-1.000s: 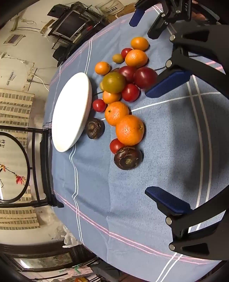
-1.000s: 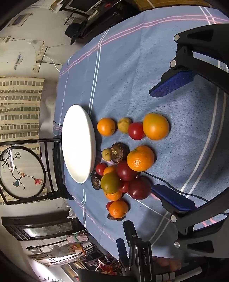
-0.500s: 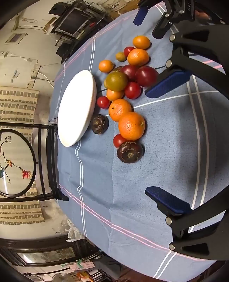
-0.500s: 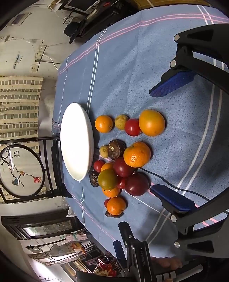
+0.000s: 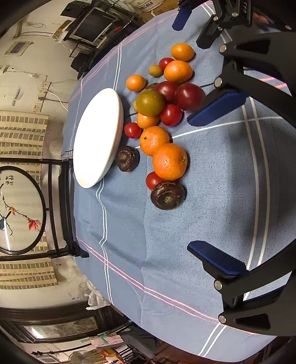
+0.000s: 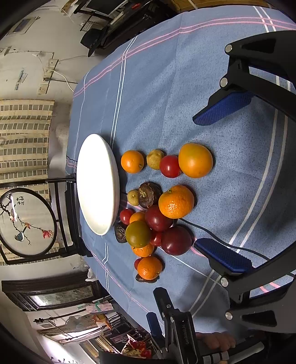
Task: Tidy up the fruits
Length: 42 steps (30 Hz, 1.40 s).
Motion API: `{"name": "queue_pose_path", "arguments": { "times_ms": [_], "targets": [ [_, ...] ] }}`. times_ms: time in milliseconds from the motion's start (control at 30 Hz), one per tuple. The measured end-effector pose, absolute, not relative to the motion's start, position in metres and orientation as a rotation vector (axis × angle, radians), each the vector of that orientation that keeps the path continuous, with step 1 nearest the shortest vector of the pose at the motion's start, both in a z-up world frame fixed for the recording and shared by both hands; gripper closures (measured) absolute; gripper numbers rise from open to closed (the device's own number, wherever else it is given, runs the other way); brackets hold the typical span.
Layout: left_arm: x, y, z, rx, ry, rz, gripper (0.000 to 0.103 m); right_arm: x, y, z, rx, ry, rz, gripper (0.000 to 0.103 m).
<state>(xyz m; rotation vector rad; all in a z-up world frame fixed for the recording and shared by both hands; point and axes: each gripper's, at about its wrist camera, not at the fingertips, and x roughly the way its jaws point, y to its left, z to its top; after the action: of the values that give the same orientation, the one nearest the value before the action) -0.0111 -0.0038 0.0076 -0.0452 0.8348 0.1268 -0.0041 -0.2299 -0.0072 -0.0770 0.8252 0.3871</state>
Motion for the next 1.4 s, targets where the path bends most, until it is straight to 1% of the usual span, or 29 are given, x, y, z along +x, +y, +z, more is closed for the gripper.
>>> {"name": "queue_pose_path", "arguments": {
  "times_ms": [567, 1400],
  "targets": [
    [-0.007, 0.003, -0.001, -0.077, 0.874, 0.133, 0.005, -0.002, -0.223, -0.012, -0.099, 0.843, 0.385, 0.004],
    [-0.008, 0.007, -0.003, -0.081, 0.878, 0.147, 0.005, -0.001, -0.221, -0.014, -0.097, 0.849, 0.393, 0.004]
  ]
}}
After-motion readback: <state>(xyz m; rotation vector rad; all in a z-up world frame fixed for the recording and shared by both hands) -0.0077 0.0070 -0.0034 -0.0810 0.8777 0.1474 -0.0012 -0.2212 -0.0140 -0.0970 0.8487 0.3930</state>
